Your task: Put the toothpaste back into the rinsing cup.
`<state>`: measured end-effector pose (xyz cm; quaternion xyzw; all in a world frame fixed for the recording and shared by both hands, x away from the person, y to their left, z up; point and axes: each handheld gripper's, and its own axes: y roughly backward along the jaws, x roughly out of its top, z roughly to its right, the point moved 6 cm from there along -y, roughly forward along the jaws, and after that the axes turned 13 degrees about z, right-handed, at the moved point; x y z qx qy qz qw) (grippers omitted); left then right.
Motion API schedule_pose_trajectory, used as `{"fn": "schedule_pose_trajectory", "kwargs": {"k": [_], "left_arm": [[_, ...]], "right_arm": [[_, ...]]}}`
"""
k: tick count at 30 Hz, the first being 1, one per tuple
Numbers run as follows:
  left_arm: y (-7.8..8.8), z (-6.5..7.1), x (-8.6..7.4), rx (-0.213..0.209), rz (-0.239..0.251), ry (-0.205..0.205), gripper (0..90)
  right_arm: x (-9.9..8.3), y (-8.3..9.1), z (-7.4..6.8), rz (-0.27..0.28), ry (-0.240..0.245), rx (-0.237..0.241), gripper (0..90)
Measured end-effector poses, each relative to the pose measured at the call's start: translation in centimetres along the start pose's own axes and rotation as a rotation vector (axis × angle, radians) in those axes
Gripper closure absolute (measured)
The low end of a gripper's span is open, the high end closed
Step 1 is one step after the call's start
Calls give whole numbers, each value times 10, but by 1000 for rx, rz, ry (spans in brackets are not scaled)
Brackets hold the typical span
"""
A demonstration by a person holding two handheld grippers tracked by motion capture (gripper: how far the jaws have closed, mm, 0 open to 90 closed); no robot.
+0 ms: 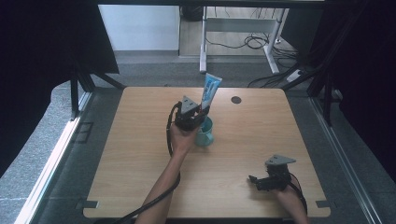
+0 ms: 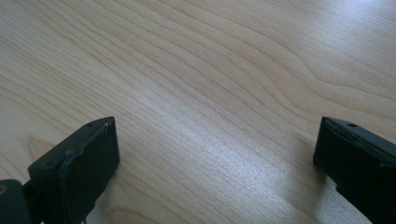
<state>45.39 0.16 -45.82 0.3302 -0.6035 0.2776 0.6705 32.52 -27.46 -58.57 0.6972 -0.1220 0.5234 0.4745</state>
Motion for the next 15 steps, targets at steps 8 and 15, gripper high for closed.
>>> {"fn": "schedule_pose_trajectory", "kwargs": {"k": [8, 15], "left_arm": [[-3, 3, -13, 8, -16, -14, 736], [-3, 4, -26, 10, -36, -4, 734]], "right_arm": [[0, 0, 0, 0, -1, 0, 0], [0, 0, 0, -1, 1, 0, 0]]}}
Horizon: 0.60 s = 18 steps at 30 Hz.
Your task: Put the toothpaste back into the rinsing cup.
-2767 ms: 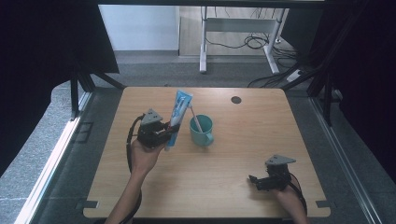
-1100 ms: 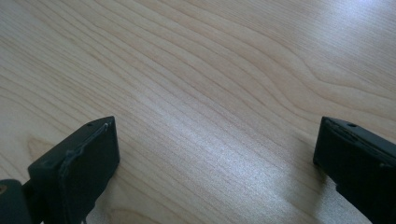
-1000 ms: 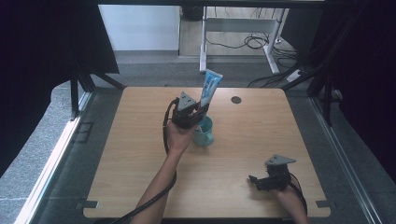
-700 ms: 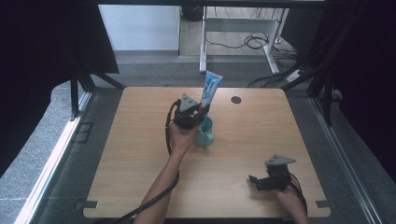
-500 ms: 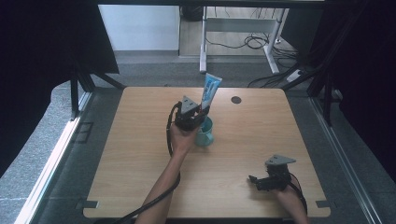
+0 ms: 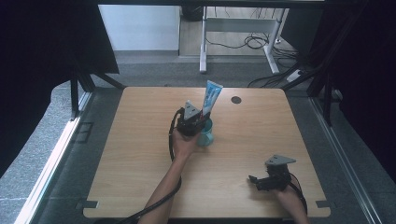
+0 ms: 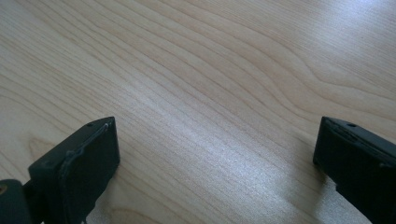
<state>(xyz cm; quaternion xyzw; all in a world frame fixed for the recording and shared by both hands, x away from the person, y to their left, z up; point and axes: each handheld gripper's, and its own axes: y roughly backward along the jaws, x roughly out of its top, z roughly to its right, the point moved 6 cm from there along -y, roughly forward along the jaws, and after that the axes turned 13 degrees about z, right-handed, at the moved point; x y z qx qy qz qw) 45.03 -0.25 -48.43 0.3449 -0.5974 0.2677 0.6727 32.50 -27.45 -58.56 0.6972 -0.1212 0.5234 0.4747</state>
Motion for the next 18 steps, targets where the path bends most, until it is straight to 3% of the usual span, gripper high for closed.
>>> {"fn": "schedule_pose_trajectory", "kwargs": {"k": [18], "left_arm": [[0, 1, -13, 5, -33, 12, 731]], "right_arm": [[0, 0, 0, 0, -1, 0, 0]]}}
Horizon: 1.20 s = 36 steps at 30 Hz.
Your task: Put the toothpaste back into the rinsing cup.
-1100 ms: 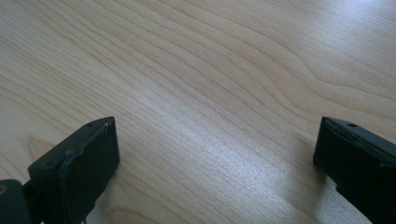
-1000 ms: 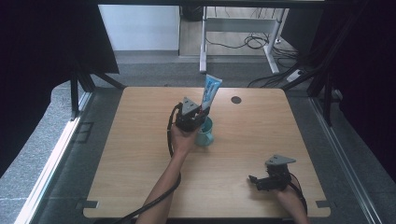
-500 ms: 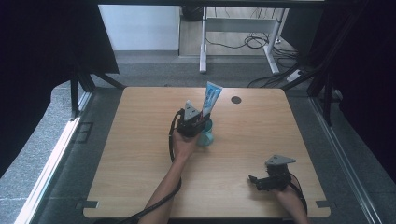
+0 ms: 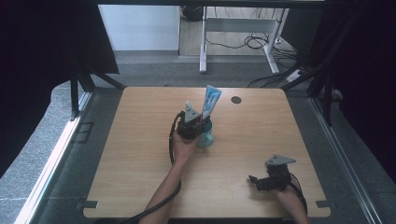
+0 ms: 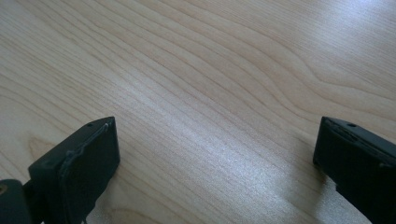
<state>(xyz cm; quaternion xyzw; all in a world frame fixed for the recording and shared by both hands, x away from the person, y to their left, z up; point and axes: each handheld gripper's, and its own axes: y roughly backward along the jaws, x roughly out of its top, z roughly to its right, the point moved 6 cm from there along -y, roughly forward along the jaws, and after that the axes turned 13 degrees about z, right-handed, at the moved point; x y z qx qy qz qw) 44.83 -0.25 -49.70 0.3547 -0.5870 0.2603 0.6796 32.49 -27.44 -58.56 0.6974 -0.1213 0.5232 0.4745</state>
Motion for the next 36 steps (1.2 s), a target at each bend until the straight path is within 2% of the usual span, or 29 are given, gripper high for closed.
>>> {"fn": "schedule_pose_trajectory", "kwargs": {"k": [11, 36], "left_arm": [[0, 0, -3, 8, -30, -15, 728], [1, 1, -10, 10, -76, -2, 710]], "right_arm": [[0, 0, 0, 0, 0, 0, 0], [0, 0, 0, 1, -1, 0, 0]]}}
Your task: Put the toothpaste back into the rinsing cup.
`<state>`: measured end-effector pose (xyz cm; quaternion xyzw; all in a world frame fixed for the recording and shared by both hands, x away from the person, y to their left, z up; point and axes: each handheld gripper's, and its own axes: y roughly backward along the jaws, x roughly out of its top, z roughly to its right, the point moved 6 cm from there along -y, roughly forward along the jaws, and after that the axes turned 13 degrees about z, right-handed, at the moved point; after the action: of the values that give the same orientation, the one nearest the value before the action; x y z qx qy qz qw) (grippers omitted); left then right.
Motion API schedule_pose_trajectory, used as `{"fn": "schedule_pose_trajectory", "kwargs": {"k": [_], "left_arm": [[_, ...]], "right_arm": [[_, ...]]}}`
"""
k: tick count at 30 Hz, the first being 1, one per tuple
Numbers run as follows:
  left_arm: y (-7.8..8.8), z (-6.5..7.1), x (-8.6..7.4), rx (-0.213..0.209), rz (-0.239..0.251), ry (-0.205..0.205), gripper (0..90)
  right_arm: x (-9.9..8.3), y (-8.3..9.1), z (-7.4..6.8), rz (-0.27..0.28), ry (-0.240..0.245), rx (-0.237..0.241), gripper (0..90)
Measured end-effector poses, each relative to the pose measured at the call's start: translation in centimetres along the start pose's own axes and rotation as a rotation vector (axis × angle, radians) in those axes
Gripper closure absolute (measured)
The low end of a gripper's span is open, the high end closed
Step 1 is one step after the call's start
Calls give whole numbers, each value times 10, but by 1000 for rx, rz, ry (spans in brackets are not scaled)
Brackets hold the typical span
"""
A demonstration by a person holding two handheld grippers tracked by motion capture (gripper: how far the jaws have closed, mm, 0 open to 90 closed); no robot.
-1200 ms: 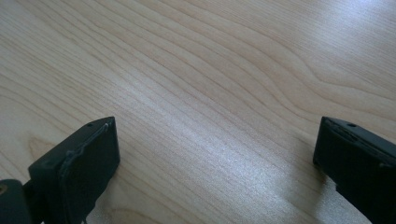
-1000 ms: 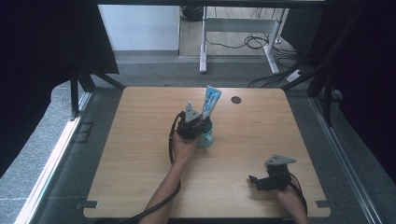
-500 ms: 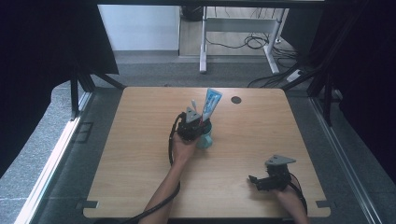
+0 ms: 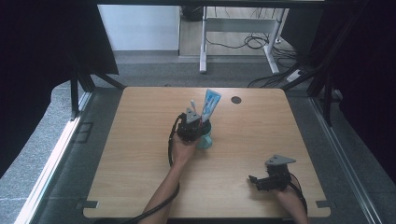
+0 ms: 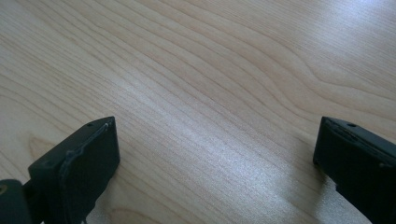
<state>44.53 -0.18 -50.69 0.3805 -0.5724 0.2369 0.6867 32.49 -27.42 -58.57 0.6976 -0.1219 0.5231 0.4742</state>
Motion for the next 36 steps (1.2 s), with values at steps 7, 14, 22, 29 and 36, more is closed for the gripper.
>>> {"fn": "schedule_pose_trajectory", "kwargs": {"k": [7, 14, 22, 29, 36], "left_arm": [[1, -1, -3, -3, -42, -12, 699], [2, -3, -9, -5, -84, -14, 677], [2, -3, -7, -12, -104, 7, 660], [4, -4, -3, -21, -94, 18, 621], [5, -5, -1, -26, -101, 25, 585]], "right_arm": [[0, 0, 0, -1, -1, 0, 0], [0, 0, 0, -1, -1, -1, 0], [0, 0, 0, -1, -1, -1, 0], [0, 0, 0, 0, 0, 0, 0], [0, 0, 0, -2, 1, 0, 0]]}}
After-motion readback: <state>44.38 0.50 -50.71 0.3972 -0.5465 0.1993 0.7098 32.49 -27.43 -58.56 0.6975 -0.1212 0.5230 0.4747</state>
